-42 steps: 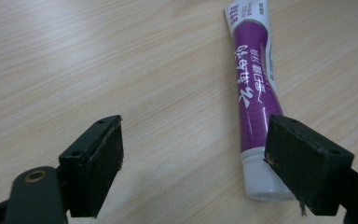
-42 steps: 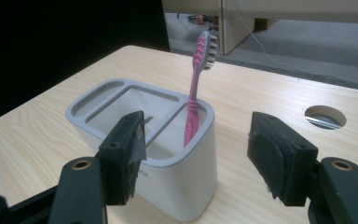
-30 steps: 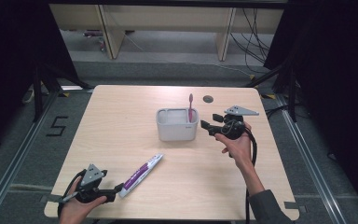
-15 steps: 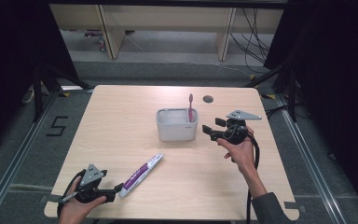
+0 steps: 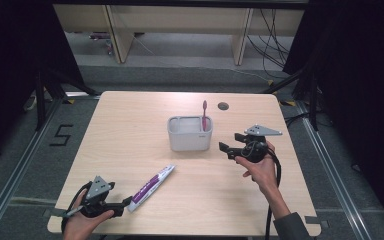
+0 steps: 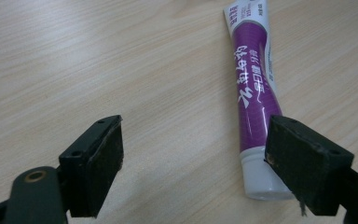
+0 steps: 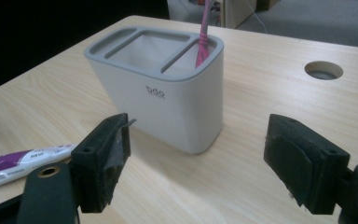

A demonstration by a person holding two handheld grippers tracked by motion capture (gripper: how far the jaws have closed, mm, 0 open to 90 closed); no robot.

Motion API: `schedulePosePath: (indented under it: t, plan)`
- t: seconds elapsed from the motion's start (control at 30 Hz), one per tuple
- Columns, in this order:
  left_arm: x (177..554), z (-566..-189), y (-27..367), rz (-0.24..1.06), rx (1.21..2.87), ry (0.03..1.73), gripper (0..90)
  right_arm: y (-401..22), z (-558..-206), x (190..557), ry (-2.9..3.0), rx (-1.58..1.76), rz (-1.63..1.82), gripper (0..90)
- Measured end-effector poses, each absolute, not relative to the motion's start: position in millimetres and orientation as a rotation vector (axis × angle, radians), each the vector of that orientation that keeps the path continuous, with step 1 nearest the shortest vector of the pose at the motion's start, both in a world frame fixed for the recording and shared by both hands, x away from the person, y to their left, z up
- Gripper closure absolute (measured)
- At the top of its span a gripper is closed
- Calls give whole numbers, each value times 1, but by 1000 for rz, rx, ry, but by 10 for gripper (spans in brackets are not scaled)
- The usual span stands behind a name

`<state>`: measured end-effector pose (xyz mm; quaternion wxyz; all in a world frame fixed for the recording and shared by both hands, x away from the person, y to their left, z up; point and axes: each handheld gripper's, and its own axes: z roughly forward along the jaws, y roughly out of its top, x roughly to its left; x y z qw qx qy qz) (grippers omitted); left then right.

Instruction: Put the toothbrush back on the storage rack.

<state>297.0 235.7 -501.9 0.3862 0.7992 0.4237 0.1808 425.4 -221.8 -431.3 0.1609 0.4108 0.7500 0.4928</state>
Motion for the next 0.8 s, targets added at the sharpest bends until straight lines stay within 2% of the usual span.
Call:
schedulePosePath:
  t: [0.8]
  plan:
    - [297, -502, 236, 465, 2039, 1085, 187, -218, -463, 391, 2295, 1123, 1281, 230]
